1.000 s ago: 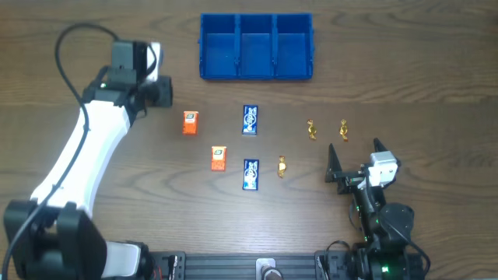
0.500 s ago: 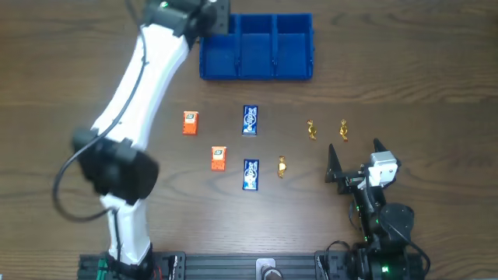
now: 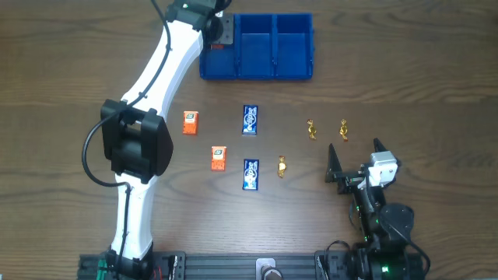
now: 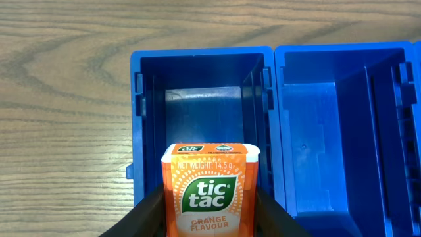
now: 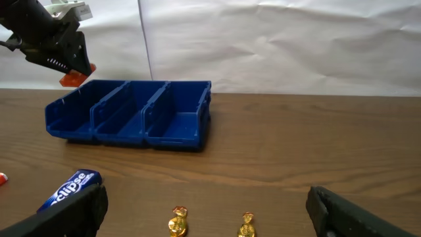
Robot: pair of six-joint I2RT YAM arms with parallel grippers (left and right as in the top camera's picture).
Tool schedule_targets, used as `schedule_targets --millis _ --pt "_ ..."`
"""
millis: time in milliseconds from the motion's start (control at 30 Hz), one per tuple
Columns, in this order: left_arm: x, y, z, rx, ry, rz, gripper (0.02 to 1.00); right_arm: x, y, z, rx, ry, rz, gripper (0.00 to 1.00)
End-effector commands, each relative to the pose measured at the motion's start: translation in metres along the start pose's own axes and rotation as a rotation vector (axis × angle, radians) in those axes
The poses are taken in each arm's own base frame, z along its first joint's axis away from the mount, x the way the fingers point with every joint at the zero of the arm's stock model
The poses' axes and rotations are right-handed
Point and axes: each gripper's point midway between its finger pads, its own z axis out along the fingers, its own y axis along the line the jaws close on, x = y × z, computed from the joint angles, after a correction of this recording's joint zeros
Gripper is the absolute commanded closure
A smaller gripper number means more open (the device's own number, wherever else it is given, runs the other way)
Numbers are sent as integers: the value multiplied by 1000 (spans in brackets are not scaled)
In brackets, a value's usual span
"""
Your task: Sort Candies Into Trays
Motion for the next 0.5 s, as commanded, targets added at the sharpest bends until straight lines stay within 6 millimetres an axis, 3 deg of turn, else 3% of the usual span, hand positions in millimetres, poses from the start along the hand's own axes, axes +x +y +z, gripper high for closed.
schedule_targets --millis 33,133,233,333,400,500 --pt "-14 6 -5 5 -39 -43 673 2 0 0 -1 3 9 3" --pt "-16 5 -5 7 -47 -44 625 2 0 0 -1 3 9 3" --pt "-19 5 -5 7 -59 -53 343 2 0 0 -1 3 9 3" --pt "-26 5 -11 5 -84 -55 235 2 0 0 -1 3 9 3" --pt "-32 5 -28 -6 -108 -52 222 2 0 0 -1 3 9 3" --pt "-37 -1 -82 -35 -167 -32 220 2 0 0 -1 3 9 3"
